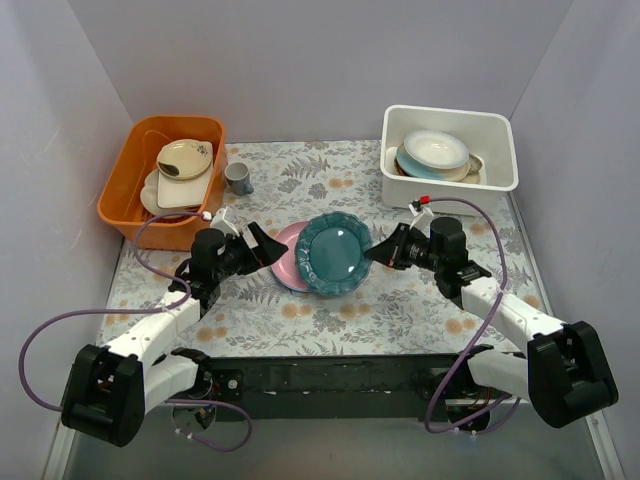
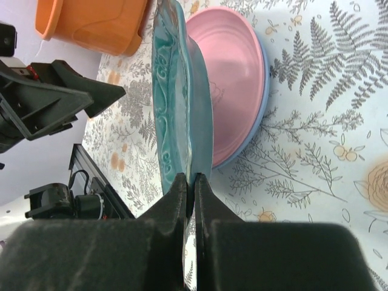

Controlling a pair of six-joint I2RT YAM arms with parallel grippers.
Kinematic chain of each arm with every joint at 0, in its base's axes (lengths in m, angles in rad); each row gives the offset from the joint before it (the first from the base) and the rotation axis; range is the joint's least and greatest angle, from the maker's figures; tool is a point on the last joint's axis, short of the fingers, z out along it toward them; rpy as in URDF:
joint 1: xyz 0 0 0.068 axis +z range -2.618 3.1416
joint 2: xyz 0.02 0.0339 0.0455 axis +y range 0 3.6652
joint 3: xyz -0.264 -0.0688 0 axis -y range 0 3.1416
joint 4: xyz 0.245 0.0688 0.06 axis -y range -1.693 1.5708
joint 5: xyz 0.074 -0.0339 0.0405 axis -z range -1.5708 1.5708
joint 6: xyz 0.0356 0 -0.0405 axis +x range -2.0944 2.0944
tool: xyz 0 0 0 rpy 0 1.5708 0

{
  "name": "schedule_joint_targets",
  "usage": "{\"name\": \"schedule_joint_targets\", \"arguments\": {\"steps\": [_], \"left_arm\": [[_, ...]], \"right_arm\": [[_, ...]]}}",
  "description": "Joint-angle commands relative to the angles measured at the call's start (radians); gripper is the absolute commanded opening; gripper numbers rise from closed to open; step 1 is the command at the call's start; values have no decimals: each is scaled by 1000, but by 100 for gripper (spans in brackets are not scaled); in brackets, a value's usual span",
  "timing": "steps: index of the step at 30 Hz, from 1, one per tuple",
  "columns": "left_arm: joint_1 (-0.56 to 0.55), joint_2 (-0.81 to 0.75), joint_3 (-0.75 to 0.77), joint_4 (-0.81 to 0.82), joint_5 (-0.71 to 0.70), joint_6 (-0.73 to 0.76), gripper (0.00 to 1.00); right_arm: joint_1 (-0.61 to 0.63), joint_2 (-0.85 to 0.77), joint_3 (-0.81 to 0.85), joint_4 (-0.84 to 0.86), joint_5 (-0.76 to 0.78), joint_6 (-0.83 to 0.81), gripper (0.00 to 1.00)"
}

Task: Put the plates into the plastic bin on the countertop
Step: Place the plate in the plastic bin.

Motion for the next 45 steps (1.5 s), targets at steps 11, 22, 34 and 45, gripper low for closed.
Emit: {"name": "schedule_joint_targets", "arguments": {"steps": [11,22,34,45], "left_arm": [[-4,-117,-25,-57,-18,2,98],[-6,-16,-39,46,35,2,98],[-4,50,-46,87,66,2,98],[-6,36,-65,92,58,-2,98]], "right_arm": [[-123,156,345,170,-209,3,1],[-284,272,597,84,-279,-5,1],[-439,381,744,73,-332,41,1],[-518,394,735,152,-355,116,1]]}}
